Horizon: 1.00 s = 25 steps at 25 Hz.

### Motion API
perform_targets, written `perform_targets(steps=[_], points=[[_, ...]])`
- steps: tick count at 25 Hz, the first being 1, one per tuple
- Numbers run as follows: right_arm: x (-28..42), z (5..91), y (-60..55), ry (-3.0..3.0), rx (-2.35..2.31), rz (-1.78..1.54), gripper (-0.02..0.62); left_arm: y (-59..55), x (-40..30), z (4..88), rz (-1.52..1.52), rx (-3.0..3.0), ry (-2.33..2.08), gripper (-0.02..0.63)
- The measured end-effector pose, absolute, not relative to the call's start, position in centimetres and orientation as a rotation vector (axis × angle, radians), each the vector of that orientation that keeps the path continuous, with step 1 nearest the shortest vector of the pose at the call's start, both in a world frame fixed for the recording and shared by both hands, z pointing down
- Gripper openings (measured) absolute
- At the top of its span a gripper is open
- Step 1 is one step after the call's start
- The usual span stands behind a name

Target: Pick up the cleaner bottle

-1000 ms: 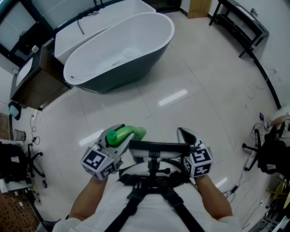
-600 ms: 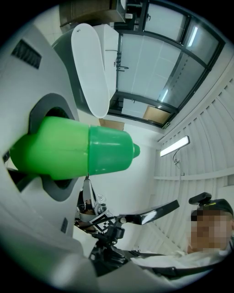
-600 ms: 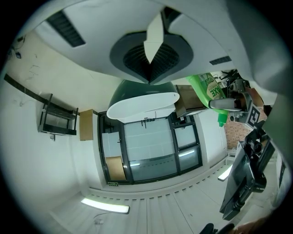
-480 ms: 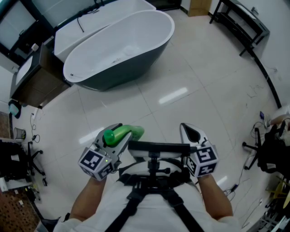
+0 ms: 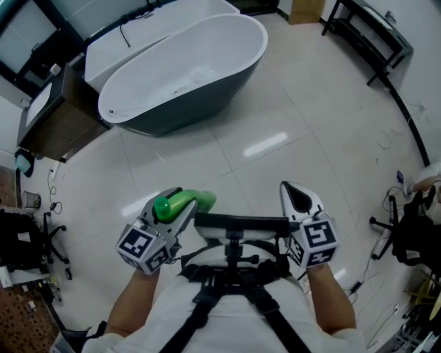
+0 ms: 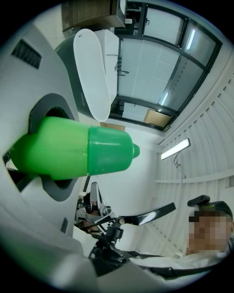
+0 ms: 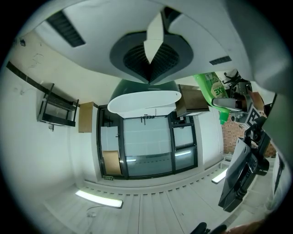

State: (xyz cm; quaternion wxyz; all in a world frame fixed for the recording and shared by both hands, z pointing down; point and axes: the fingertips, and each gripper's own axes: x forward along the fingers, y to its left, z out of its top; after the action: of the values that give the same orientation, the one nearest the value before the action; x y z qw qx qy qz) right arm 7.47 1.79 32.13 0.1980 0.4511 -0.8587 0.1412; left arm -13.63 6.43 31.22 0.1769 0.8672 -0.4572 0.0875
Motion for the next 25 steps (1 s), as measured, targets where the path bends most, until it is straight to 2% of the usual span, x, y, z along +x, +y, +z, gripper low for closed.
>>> perform_targets(steps=[25], points=[[5.8,29.5,1.4,-2.464,1.145,0.367,0.006,6.3,-14.1,29.9,0.242,2.459,-1.301,0.178]])
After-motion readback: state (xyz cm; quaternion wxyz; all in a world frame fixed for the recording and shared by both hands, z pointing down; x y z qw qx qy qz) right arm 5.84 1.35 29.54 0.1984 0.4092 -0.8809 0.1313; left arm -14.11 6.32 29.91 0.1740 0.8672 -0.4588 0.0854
